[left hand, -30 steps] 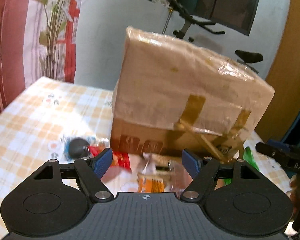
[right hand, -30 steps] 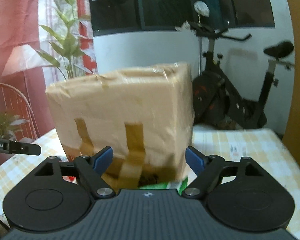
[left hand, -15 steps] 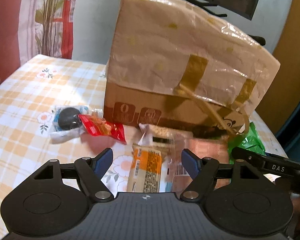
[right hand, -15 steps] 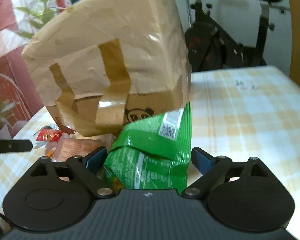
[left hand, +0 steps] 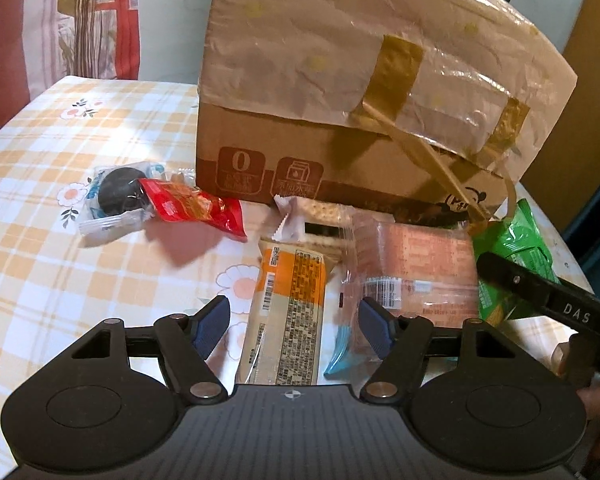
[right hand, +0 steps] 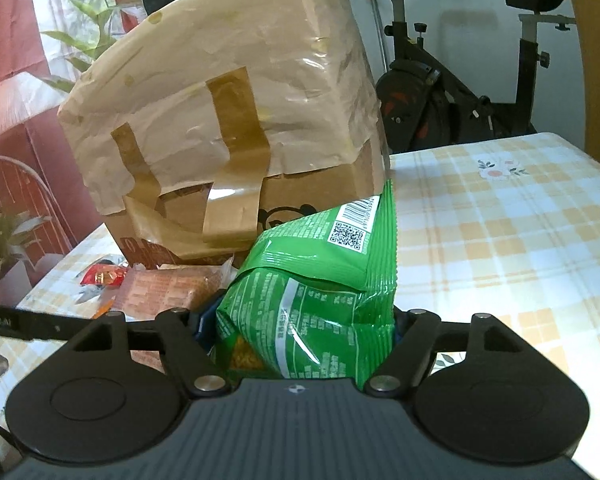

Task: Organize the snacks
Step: 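Grasp the orange-wrapped bar with the left tool while the right tool grasps the green chip bag, then lift both packets and carry them over the box, then open both tools to drop the packets into the box, then withdraw both open tools back toward the snack pile, then grasp the pink bread packet with the right tool while the left tool lowers onto the red sachet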

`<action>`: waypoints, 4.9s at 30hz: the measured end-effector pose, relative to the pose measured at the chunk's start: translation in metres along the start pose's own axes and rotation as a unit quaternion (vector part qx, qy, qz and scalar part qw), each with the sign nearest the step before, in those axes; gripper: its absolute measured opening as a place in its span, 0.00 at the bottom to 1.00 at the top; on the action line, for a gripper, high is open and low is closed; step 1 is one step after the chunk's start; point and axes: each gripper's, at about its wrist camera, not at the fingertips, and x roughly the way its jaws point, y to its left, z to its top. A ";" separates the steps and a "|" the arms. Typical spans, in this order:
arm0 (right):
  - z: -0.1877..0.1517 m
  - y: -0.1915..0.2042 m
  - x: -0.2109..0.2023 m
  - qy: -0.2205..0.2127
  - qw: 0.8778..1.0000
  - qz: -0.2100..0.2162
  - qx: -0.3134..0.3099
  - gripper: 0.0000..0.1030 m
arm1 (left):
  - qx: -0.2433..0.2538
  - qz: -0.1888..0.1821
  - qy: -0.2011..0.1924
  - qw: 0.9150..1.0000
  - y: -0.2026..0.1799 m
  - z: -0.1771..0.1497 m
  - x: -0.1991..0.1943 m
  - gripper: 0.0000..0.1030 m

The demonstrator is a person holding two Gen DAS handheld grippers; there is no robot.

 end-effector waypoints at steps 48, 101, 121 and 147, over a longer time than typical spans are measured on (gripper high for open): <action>0.051 -0.012 -0.068 -0.059 0.994 -0.081 -0.030 0.69 | -0.061 0.061 -0.151 0.985 0.032 0.045 -0.086 0.40; 0.205 0.067 0.014 -0.103 0.987 -0.006 -0.126 0.88 | 0.065 -0.011 -0.205 0.977 -0.020 0.189 -0.063 0.61; 0.061 0.080 -0.054 -0.106 0.991 -0.039 -0.071 0.94 | 0.009 0.033 -0.140 0.990 0.080 0.086 -0.094 0.63; 0.001 0.119 0.049 0.066 0.985 -0.039 -0.153 0.90 | -0.006 0.023 -0.059 0.998 0.101 0.035 -0.036 0.62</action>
